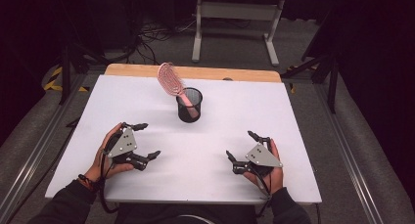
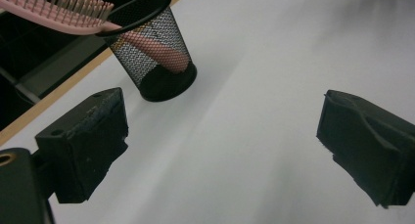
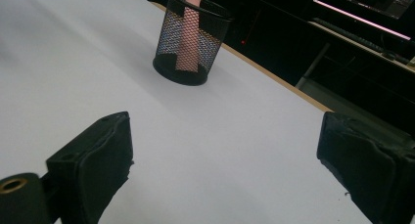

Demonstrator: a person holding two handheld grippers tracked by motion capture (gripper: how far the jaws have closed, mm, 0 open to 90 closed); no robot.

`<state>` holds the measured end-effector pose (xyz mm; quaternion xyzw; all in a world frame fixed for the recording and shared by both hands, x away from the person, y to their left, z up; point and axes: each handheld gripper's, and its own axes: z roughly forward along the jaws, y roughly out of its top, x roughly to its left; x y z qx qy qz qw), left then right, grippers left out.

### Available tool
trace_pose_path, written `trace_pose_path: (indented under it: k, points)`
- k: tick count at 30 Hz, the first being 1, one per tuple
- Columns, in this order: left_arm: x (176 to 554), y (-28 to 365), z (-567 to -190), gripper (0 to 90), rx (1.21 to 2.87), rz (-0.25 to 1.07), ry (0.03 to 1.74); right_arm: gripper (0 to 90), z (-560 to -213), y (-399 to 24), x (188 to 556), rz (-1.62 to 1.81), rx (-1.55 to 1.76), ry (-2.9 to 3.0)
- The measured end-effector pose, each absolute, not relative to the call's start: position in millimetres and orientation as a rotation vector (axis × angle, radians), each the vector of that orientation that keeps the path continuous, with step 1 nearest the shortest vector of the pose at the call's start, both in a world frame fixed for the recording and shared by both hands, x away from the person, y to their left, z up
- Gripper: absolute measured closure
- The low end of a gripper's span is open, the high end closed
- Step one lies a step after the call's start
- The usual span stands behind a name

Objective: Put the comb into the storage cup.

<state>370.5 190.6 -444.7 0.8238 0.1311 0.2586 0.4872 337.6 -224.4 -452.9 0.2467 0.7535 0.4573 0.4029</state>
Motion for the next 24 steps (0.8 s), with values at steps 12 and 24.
trace_pose_path:
  k: [12,24]
  points:
    - [365.0,197.2,-463.3,5.8,2.028,0.635,0.349,6.6,-454.0,-224.1,337.7,1.159,0.619,1.910]
    - [360.2,209.7,-471.0,5.1,2.036,0.647,0.377,6.5,-455.4,-223.3,337.7,1.158,0.612,1.922]
